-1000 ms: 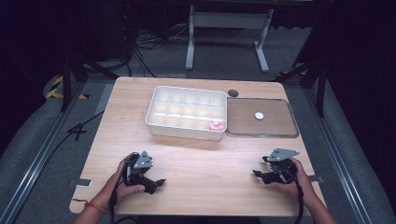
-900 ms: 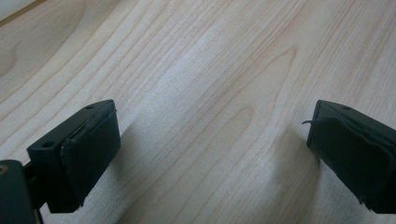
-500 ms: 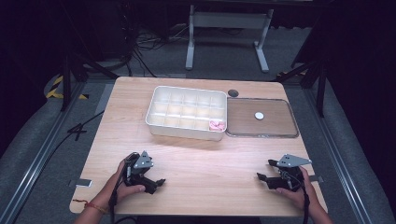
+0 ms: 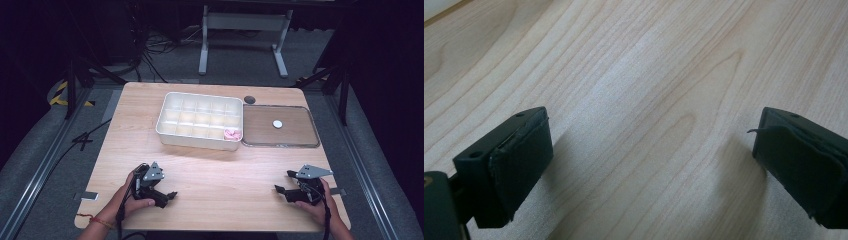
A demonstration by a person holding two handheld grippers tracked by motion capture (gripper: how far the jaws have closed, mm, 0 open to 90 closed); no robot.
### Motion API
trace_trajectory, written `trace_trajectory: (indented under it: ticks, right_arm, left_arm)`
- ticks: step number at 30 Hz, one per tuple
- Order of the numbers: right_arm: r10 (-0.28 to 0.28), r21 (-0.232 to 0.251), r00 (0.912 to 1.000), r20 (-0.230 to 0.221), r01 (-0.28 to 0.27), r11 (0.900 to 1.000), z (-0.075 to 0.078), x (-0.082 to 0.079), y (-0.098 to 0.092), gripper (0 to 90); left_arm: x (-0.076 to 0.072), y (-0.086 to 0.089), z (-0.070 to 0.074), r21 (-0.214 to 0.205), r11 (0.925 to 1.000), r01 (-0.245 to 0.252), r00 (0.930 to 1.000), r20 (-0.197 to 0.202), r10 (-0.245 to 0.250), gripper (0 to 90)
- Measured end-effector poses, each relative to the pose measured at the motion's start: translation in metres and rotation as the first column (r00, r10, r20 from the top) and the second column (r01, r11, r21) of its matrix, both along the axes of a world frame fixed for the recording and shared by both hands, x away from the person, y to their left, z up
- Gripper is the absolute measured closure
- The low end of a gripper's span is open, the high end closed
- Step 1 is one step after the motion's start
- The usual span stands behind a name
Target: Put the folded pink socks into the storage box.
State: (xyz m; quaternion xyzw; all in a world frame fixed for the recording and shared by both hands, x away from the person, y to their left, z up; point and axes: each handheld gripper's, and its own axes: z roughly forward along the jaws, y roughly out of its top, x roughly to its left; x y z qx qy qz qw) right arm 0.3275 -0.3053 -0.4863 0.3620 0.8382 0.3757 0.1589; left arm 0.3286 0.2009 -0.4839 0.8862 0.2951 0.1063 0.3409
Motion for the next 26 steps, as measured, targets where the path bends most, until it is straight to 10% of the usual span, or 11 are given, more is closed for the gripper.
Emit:
trace_trajectory:
  ticks: [26]
  right_arm:
    - [0.003, 0.001, 1.0, -0.003, -0.003, 1.0, 0.0001, 0.0003, -0.0001, 23.5]
  left_arm:
    - [0.0009, -0.0004, 0.0, 0.003, 1.0, 0.005, 1.0, 0.001, -0.005, 1.9]
